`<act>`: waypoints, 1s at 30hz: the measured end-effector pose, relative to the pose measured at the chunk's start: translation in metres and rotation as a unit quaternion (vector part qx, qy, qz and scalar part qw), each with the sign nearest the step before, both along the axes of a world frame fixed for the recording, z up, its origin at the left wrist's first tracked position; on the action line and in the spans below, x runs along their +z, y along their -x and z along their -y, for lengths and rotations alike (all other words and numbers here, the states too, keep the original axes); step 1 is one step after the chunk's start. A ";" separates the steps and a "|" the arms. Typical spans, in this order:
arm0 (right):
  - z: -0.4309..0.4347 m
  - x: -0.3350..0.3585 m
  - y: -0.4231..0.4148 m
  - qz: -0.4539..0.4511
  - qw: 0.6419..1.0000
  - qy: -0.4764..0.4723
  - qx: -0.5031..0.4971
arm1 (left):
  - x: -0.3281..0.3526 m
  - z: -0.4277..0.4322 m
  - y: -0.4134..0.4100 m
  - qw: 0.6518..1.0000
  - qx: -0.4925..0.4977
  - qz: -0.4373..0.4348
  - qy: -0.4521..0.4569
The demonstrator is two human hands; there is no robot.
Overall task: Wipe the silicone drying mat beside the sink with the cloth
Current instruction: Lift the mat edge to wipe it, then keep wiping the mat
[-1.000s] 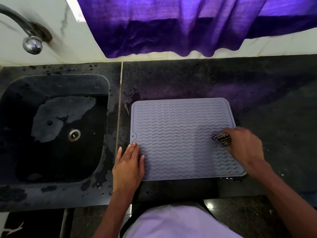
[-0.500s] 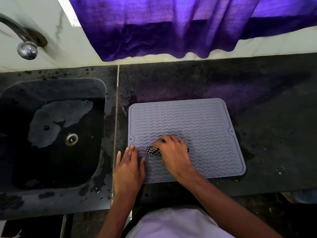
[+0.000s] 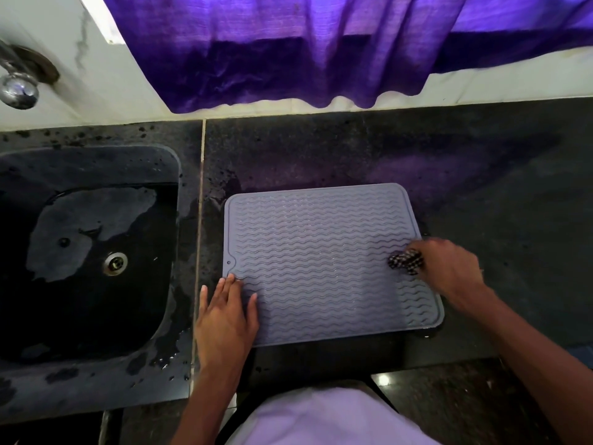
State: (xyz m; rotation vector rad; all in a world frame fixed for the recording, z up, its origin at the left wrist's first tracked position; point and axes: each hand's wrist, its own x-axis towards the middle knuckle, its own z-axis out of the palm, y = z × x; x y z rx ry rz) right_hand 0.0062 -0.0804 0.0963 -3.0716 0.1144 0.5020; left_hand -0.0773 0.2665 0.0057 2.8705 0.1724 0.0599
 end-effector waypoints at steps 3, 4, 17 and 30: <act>0.016 0.001 -0.003 -0.012 0.999 0.017 -0.029 | -0.003 -0.001 0.001 0.999 0.009 0.002 0.035; 0.015 0.000 -0.002 -0.006 0.999 0.027 -0.029 | -0.004 -0.003 0.002 0.998 0.015 0.004 0.062; -0.205 -0.014 0.042 -0.017 0.961 -0.173 0.216 | 0.016 0.001 0.021 0.898 0.016 0.010 0.440; -0.110 -0.015 0.031 -0.016 0.990 -0.056 0.128 | -0.003 0.001 0.022 0.896 -0.011 -0.016 0.443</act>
